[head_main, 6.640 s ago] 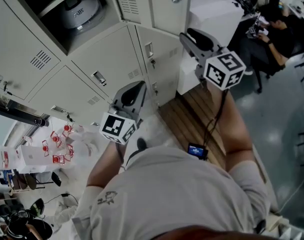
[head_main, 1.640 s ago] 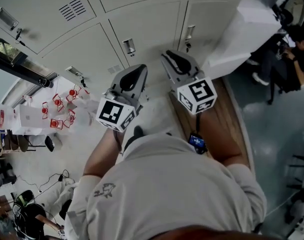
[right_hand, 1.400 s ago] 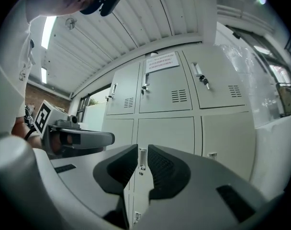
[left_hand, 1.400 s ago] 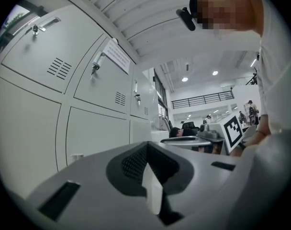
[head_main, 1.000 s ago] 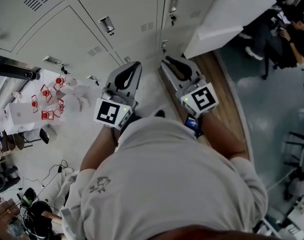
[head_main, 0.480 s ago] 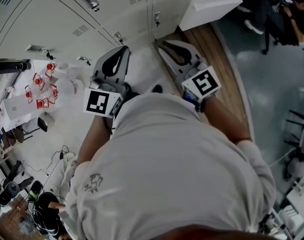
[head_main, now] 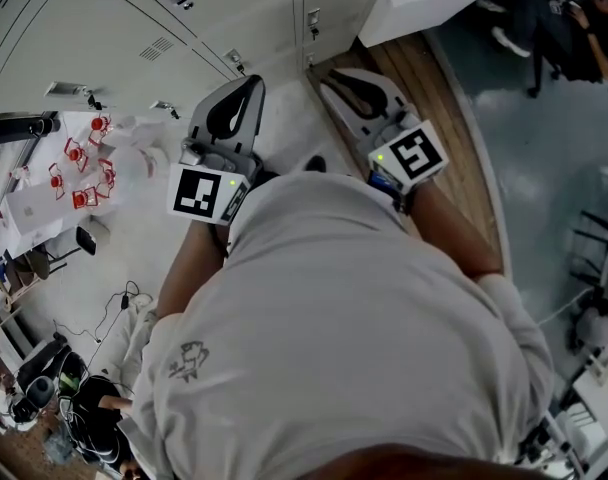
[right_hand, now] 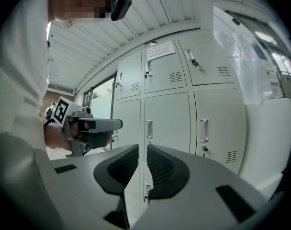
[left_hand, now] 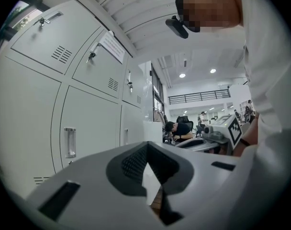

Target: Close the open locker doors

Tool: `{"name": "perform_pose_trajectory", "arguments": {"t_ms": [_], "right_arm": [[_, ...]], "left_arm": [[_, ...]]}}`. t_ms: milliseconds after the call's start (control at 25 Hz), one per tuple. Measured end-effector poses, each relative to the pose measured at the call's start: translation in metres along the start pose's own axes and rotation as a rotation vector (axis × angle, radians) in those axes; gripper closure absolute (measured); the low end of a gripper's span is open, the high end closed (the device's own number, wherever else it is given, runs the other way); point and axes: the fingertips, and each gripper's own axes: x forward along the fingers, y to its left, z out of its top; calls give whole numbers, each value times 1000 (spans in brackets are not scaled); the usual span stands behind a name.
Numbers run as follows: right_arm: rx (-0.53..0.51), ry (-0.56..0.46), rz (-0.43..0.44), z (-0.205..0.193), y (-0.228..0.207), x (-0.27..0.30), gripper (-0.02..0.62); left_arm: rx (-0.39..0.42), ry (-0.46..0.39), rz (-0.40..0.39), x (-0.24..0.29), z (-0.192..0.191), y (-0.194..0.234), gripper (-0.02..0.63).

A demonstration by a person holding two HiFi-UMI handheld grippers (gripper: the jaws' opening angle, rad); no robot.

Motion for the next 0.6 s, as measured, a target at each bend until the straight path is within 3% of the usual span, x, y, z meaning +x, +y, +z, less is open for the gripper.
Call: {"name": "perform_pose_trajectory", "arguments": {"t_ms": [600], "right_arm": [[12, -16, -22, 1, 4, -6, 540]], "left_arm": [[-10, 5, -39, 3, -4, -10, 611]]}}
